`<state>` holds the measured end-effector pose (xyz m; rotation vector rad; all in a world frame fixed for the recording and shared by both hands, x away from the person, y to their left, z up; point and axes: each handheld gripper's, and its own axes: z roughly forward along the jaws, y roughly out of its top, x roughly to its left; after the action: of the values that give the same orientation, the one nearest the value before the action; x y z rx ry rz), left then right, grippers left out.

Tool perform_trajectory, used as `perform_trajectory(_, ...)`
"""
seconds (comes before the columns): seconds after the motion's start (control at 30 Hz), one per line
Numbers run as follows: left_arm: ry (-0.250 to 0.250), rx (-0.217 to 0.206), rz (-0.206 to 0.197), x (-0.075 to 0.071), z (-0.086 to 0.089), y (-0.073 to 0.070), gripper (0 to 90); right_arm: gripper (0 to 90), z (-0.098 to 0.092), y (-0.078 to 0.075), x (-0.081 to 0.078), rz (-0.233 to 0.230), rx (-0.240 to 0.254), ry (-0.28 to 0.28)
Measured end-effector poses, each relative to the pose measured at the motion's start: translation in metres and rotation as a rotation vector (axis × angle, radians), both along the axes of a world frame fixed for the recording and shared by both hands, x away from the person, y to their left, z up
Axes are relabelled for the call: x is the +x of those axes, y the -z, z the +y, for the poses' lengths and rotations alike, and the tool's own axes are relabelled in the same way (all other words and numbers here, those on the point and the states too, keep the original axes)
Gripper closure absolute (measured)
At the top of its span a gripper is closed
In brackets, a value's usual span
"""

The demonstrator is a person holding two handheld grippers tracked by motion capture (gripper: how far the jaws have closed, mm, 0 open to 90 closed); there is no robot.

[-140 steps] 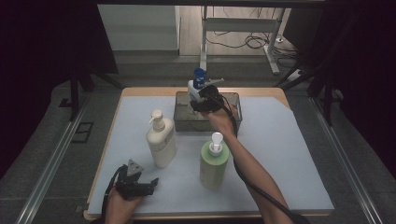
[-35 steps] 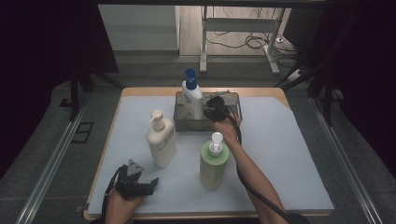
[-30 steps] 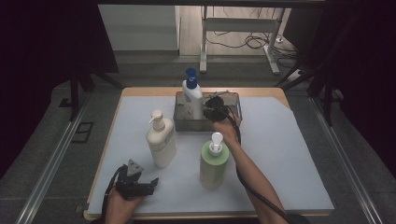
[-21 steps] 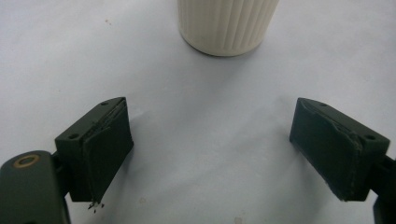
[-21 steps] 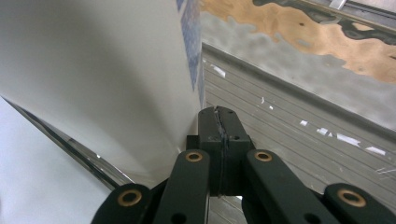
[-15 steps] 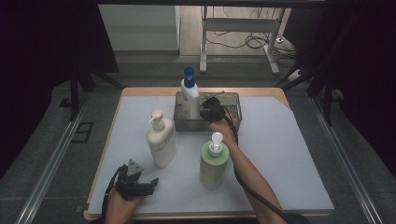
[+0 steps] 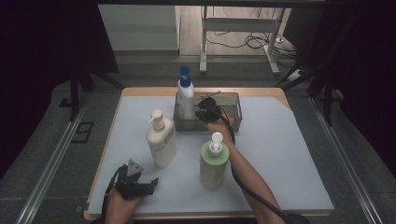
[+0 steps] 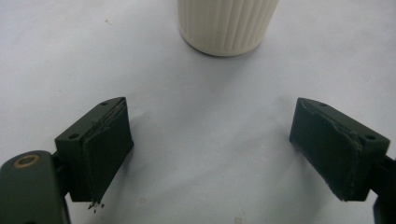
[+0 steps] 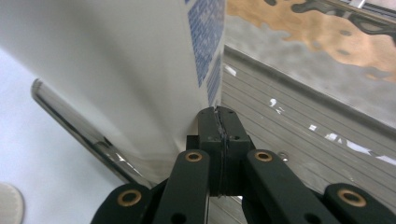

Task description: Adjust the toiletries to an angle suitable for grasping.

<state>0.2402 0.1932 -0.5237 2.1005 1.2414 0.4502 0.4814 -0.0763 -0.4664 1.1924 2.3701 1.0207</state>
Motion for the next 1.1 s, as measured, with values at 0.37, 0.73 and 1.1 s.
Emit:
perform_trajectory(0.37, 0.000, 0.000, 0.000, 0.000, 0.000, 0.000, 12.3, 87.7, 0.006, -0.004, 0.005, -0.013, 0.016, -0.011)
perform_trajectory(0.73, 0.000, 0.000, 0.000, 0.000, 0.000, 0.000, 12.3, 89.6, 0.018, -0.003, 0.003, 0.009, 0.021, -0.042)
perform_trajectory(1.1, 0.001, 0.001, 0.000, 0.000, 0.000, 0.000, 12.3, 89.8, 0.019, -0.006, -0.001, 0.006, 0.029, -0.069)
